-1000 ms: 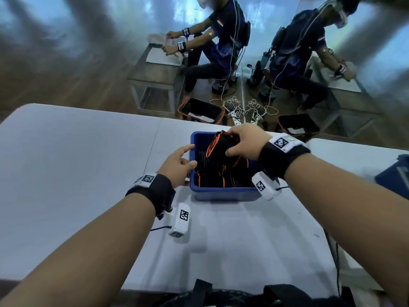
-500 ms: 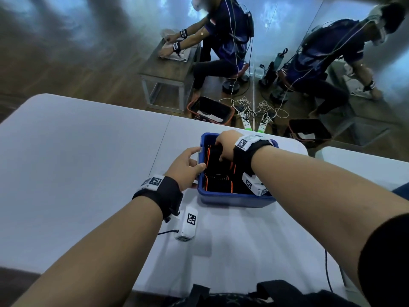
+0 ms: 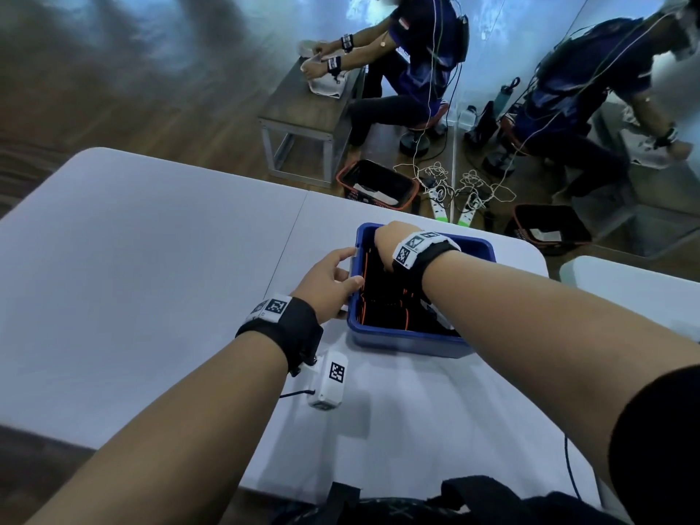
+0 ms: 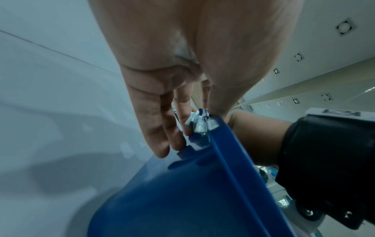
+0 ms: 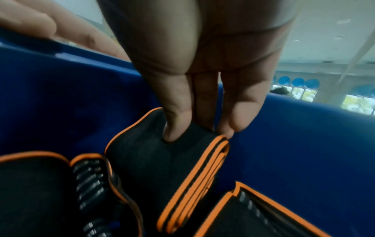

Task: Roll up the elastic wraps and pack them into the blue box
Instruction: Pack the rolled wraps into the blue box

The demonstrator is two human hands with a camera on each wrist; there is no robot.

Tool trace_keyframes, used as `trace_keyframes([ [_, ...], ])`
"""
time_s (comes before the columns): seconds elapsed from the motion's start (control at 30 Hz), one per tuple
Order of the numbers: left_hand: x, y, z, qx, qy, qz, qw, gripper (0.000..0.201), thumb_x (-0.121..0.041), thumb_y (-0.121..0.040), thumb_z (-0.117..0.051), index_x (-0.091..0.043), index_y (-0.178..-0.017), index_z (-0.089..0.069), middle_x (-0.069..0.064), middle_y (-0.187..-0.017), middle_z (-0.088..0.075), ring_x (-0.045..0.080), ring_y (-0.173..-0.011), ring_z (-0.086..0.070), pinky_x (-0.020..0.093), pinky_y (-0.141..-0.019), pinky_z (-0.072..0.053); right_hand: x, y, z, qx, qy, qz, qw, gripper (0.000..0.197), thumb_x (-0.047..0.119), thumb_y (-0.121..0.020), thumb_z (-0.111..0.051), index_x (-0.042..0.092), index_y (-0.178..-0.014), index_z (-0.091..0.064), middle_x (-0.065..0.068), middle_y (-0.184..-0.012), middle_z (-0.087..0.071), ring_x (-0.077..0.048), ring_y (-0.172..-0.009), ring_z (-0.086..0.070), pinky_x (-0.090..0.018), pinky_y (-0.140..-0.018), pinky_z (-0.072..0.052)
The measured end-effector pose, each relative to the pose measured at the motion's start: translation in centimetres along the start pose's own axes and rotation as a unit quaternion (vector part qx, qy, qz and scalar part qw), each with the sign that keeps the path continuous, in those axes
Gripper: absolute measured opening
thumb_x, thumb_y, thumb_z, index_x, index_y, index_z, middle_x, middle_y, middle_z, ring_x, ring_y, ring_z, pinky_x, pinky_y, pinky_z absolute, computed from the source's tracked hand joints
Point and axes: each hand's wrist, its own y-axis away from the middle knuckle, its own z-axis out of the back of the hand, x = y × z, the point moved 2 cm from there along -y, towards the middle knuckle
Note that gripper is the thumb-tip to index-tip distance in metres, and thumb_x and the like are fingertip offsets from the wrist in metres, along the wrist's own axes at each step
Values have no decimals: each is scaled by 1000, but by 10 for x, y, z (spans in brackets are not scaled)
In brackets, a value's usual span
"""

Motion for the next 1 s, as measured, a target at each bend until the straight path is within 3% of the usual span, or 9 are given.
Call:
trace_keyframes([
  [0.1,0,-1,-1,-5,-7,3,1000,53,-12,-100,-57,-29,-148,-43,26,-107,-62,26,-87,-69,45,-71,-63,5,6,3,-3,16,3,1000,17,11,-92,-56,11,-75,-54,-5,-68,-52,-28,-69,-59,-34,-65,-50],
  [0.23,-4,-2,-4,-10,-24,13,1000,55,-10,-101,-56,-30,-150,-41,17,-94,-60,27,-87,-69,40,-66,-63,-2,5,5,11,-48,-10,999,25,20,-86,-65,12,-67,-51,-9,-78,-61,-29,-72,-60,-38,-74,-56],
  [0.3,-5,-1,-5,-11,-40,14,999,55,-10,-101,-55,-30,-150,-40,23,-98,-60,32,-93,-70,44,-70,-64,-16,4,6,7,-80,-33,996,20,29,-79,-73,12,-78,-62,-6,-85,-67,-28,-74,-64,-39,-78,-58],
  [0.4,-5,-1,-4,-16,-55,14,998,56,-10,-102,-52,-33,-151,-39,24,-108,-64,33,-95,-71,46,-71,-64,-38,14,9,-15,-134,-32,990,39,42,-68,-82,16,-97,-74,-2,-85,-73,-25,-78,-70,-39,-79,-60],
  [0.53,-9,2,-9,-14,-82,18,996,57,-9,-104,-46,-35,-153,-36,14,-103,-69,27,-89,-71,41,-66,-63,-82,46,15,-53,-162,-52,984,37,34,-76,-81,10,-103,-73,-11,-100,-73,-30,-91,-69,-40,-84,-58],
  [0.7,-17,1,-17,-22,-124,13,992,55,-6,-104,-40,-34,-151,-38,3,-88,-69,21,-76,-68,34,-54,-60,-131,95,-9,-126,-109,-108,980,43,17,-84,-65,11,-125,-51,-17,-122,-53,-38,-107,-59,-41,-86,-51],
  [0.83,-15,-4,-21,-39,-144,8,989,56,-5,-102,-38,-36,-147,-45,6,-85,-69,24,-70,-64,38,-62,-59,-144,126,-46,-96,-128,-149,976,43,26,-85,-67,10,-123,-55,-17,-118,-57,-35,-103,-62,-33,-77,-47],
  [0.93,-11,-7,-24,-68,-130,16,989,54,-7,-100,-38,-39,-143,-49,14,-89,-70,26,-69,-62,40,-63,-58,-141,139,-74,-104,-211,-146,961,31,19,-88,-64,6,-115,-63,-15,-109,-66,-34,-101,-63,-36,-83,-52],
  [1.0,-9,-6,-26,-84,-112,15,990,52,-6,-99,-39,-39,-138,-52,15,-90,-70,26,-68,-62,36,-59,-57,-141,142,-96,-131,-293,-177,930,36,15,-83,-67,8,-118,-63,-15,-113,-65,-34,-102,-63,-37,-85,-53],
])
